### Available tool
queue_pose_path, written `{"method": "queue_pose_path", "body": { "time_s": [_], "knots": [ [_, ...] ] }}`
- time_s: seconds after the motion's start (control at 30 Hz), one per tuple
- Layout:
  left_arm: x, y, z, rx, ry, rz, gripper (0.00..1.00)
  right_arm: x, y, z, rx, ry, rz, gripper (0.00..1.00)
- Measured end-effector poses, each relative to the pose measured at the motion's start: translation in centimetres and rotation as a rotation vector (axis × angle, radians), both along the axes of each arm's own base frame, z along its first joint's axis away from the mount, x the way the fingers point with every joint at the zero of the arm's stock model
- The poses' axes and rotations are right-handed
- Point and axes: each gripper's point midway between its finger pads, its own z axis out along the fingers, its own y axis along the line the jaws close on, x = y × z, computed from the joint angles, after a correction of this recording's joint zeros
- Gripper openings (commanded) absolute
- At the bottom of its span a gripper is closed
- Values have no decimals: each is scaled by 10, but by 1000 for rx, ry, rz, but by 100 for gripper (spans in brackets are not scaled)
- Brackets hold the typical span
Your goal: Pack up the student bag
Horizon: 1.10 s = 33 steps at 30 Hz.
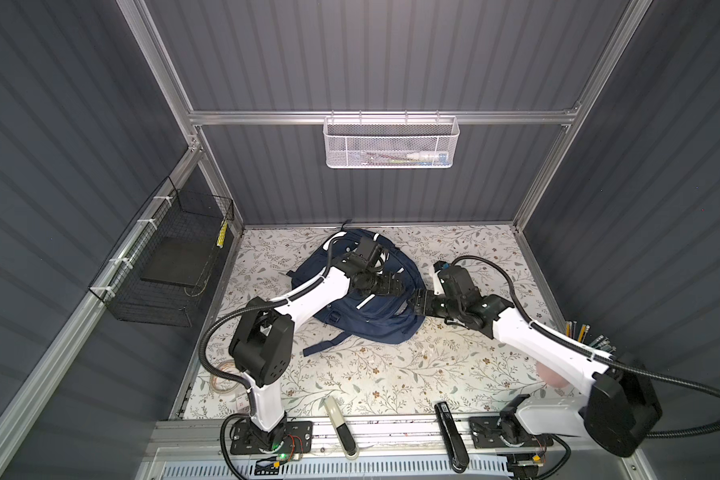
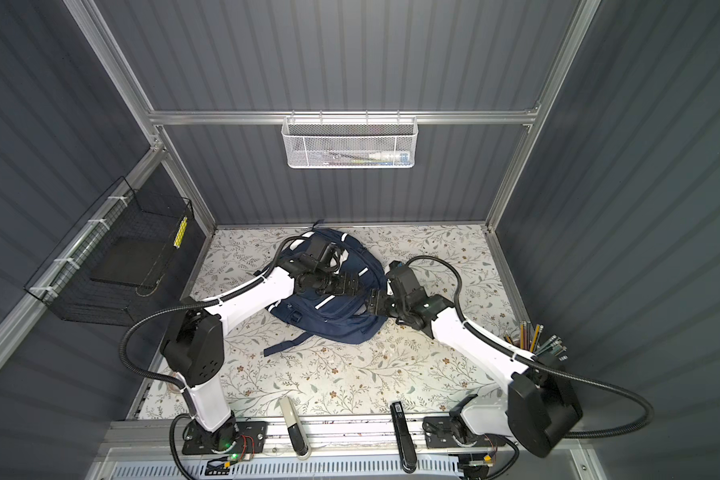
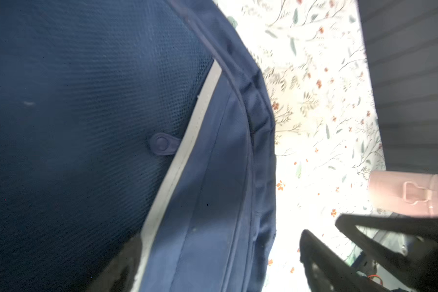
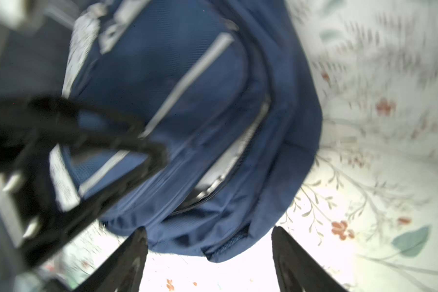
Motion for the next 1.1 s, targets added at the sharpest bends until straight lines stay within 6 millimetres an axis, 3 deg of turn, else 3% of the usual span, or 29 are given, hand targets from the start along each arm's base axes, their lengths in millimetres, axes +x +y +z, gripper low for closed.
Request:
{"method": "queue_pose_path", "body": {
  "time_s": [0.07, 0.13, 0.23, 0.3, 0.43, 0.57, 0.67, 0.73, 0.83, 0.93, 1.1],
  "knots": [
    [0, 18, 22, -50, -36, 43, 100, -9, 12, 13, -31, -82, 79, 91],
    [1, 51, 48, -109, -75, 118, 100, -10, 18, 18, -36, -112, 128, 91],
    [8, 105, 65, -177, -112, 256, 100, -6, 30, 18, -28, -95, 165, 91],
    [9, 141, 54, -201, -92, 356, 99, -6, 49, 19, -22, -100, 201, 91],
    [-5, 190, -5, -204, 45, 517, 83, -29, 109, 17, -6, -101, 324, 87],
    [-12, 206, -37, -209, 129, 590, 69, -52, 165, 5, 26, -59, 429, 82],
    [-3, 207, -36, -234, 109, 609, 55, -62, 197, -5, 42, -32, 475, 78],
    [7, 205, -34, -261, 82, 616, 52, -68, 212, -9, 58, -18, 499, 74],
    [19, 200, -44, -283, 88, 607, 58, -73, 224, -19, 77, 13, 510, 71],
    [23, 196, -63, -291, 142, 609, 74, -71, 229, -30, 79, 33, 499, 70],
    [20, 199, -63, -284, 129, 622, 77, -61, 231, -49, 74, 69, 465, 70]
  ]
}}
